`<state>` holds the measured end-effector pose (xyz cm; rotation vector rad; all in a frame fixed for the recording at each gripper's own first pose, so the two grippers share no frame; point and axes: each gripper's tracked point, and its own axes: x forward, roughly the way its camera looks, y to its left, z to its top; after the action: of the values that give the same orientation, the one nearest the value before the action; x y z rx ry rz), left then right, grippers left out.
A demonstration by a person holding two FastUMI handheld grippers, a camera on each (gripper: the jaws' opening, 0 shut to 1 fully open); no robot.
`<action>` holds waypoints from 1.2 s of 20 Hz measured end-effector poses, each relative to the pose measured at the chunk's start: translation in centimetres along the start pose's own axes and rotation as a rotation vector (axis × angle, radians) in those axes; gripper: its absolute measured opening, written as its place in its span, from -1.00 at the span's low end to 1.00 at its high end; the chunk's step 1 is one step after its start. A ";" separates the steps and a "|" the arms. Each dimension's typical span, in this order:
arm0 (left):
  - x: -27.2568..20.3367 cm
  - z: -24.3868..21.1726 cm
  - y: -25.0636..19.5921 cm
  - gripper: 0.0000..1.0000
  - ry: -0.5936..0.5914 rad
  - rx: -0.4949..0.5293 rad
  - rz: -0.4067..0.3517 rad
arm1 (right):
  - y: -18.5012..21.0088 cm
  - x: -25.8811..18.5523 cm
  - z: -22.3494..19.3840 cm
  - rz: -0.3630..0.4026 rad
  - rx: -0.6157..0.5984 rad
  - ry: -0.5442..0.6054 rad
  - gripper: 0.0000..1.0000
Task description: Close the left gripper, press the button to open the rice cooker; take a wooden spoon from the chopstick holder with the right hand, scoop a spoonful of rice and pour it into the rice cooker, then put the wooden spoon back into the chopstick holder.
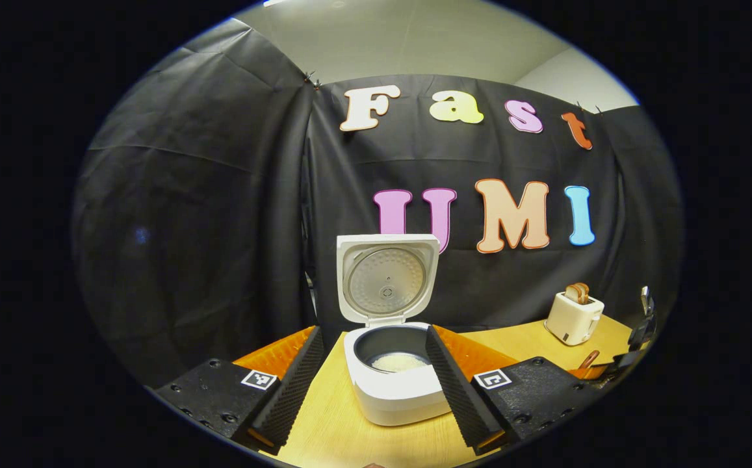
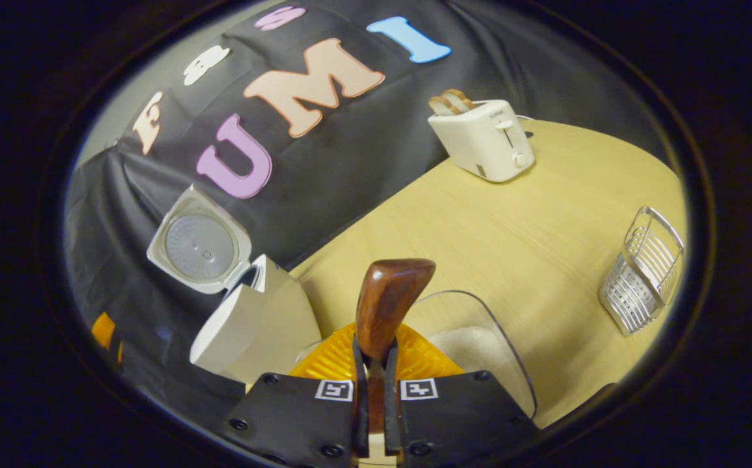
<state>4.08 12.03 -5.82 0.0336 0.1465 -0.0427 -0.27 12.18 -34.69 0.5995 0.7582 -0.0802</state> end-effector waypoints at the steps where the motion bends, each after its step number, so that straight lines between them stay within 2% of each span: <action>1: 0.0 0.0 -0.2 0.87 0.001 0.001 -0.003 | -0.1 -0.2 0.7 0.000 0.023 -0.010 -0.75; 6: -0.1 0.5 -1.1 0.87 -0.012 -0.003 -0.016 | -0.5 -1.3 4.0 0.018 0.134 -0.036 -0.72; 7: -0.3 0.6 -1.3 0.87 -0.015 -0.003 -0.018 | -0.3 -1.6 4.5 0.028 0.171 -0.033 -0.78; 8: -0.3 0.6 -1.4 0.87 -0.017 -0.004 -0.020 | 0.0 -1.8 5.1 0.040 0.206 -0.031 -0.72; 11: -0.7 0.9 -1.4 0.87 -0.027 -0.009 -0.019 | 1.3 -2.8 6.5 0.071 0.270 -0.036 -0.78; 14: -1.3 1.1 -0.9 0.87 -0.035 -0.014 -0.009 | 3.8 -3.0 7.4 0.117 0.312 -0.027 -0.75; 15: -1.6 1.2 -0.6 0.87 -0.039 -0.016 -0.004 | 4.5 -3.0 7.7 0.127 0.315 -0.032 -0.72; 16: -1.8 1.1 -0.4 0.87 -0.042 -0.019 0.001 | 5.4 -2.8 8.0 0.141 0.304 -0.035 -0.78; 20: -3.1 0.6 0.8 0.87 -0.036 -0.036 0.019 | 9.7 -2.3 8.0 0.201 0.272 -0.033 -0.71; 24: -4.0 -0.2 1.8 0.87 -0.022 -0.044 0.031 | 13.6 -0.8 8.4 0.242 0.242 -0.038 -0.76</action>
<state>0.17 14.00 -5.41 -0.0080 0.1246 -0.0085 8.13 18.81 -22.82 0.9136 0.6388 0.0403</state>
